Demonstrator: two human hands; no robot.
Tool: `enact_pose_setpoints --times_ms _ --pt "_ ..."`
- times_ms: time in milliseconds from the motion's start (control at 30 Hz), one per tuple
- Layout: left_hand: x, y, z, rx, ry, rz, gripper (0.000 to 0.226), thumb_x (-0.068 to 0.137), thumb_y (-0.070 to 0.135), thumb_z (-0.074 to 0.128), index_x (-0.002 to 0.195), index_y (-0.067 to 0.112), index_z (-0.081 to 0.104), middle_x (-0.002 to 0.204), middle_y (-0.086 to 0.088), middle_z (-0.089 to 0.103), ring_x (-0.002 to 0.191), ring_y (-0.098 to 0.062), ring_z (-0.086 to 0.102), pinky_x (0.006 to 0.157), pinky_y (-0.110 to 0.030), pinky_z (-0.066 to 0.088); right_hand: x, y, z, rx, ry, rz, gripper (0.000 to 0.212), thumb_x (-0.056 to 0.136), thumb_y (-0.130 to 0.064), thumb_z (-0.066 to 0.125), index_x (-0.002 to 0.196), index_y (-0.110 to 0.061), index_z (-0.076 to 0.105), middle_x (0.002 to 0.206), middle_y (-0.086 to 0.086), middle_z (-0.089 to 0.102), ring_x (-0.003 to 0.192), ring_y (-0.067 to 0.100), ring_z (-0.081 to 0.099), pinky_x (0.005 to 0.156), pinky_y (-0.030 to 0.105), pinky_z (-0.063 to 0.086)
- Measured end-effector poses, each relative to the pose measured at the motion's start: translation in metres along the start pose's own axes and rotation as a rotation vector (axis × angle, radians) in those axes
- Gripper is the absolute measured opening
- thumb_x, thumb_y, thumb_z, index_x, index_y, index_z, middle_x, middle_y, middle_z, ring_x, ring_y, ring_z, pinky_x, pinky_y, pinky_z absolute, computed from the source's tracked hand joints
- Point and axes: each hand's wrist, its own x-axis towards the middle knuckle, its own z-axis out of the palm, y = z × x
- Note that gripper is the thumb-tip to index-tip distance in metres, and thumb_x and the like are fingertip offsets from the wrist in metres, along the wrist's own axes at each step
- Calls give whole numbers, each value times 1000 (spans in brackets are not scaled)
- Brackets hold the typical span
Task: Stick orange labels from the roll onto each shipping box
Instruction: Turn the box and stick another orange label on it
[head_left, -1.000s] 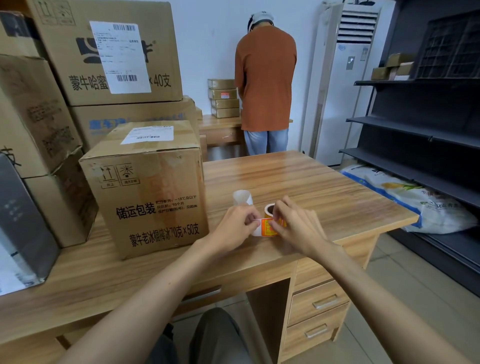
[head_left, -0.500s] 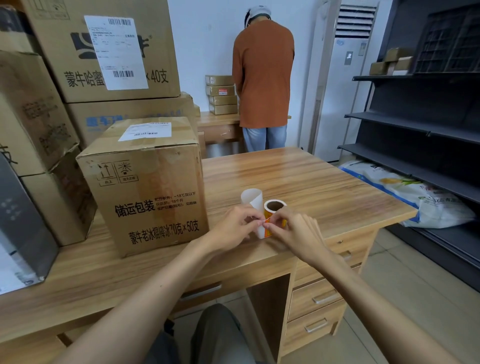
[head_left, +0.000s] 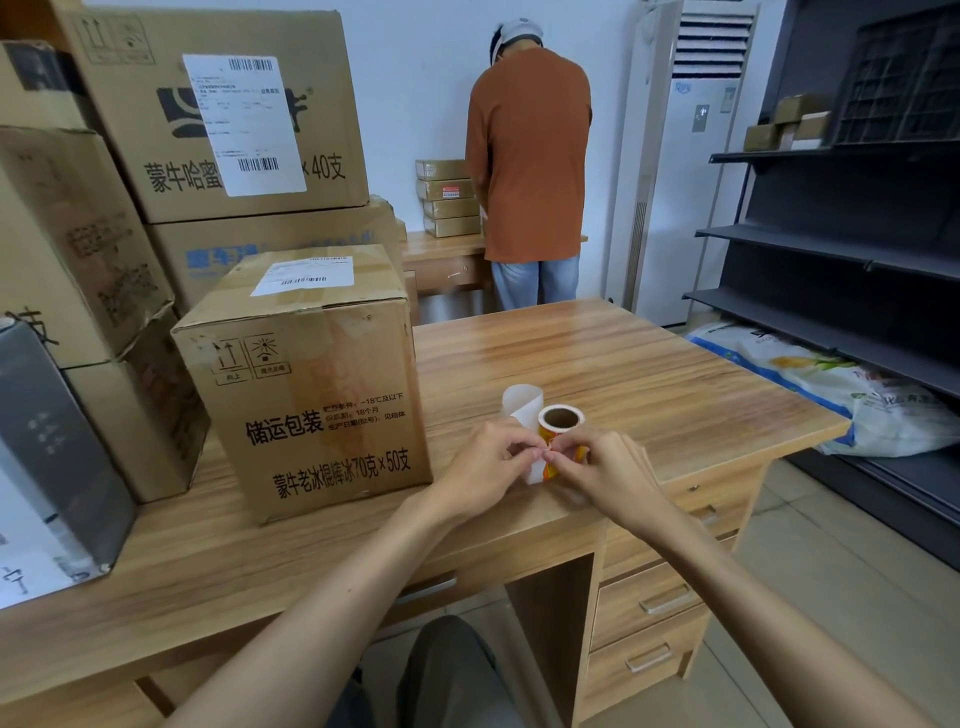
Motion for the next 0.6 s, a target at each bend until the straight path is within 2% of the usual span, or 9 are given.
enact_pose_setpoints --times_ms 67,167,267,400,500,600 --pt "1 0 2 7 4 -11 17 100 19 62 97 25 78 90 11 62 82 -11 61 82 -40 56 0 0 0 21 2 26 15 88 -45 67 87 -31 74 68 -9 62 69 10 55 62 32 39" --pt "0 -1 3 -41 21 -40 18 99 18 62 94 25 78 89 7 64 81 -20 65 78 -45 56 -1 3 1 72 6 85 11 88 -41 69 88 -32 75 59 -15 55 66 8 50 64 31 38" --pt "-1 -4 3 -63 51 -85 16 99 15 62 98 18 78 95 0 67 83 -24 66 74 -42 56 -2 2 2 130 13 123 6 86 -36 71 81 -34 72 69 -14 65 68 11 57 68 34 45" --pt "-1 0 1 -48 98 -105 15 100 16 62 101 14 76 97 1 71 81 -19 66 70 -37 59 -4 1 3 212 36 145 12 83 -27 72 72 -29 69 74 -12 69 73 14 63 74 39 51" --pt "0 2 0 -38 141 -118 15 99 12 62 101 9 76 89 -1 70 70 -11 62 64 -35 59 -7 2 1 255 37 148 9 79 -36 68 73 -30 69 73 -11 68 74 15 63 75 43 52" --pt "0 2 0 -44 166 -132 15 98 11 62 100 9 76 82 -1 68 68 -15 62 62 -38 59 -10 6 -5 316 58 196 20 68 -50 60 73 -33 68 71 -4 67 73 19 63 75 44 53"
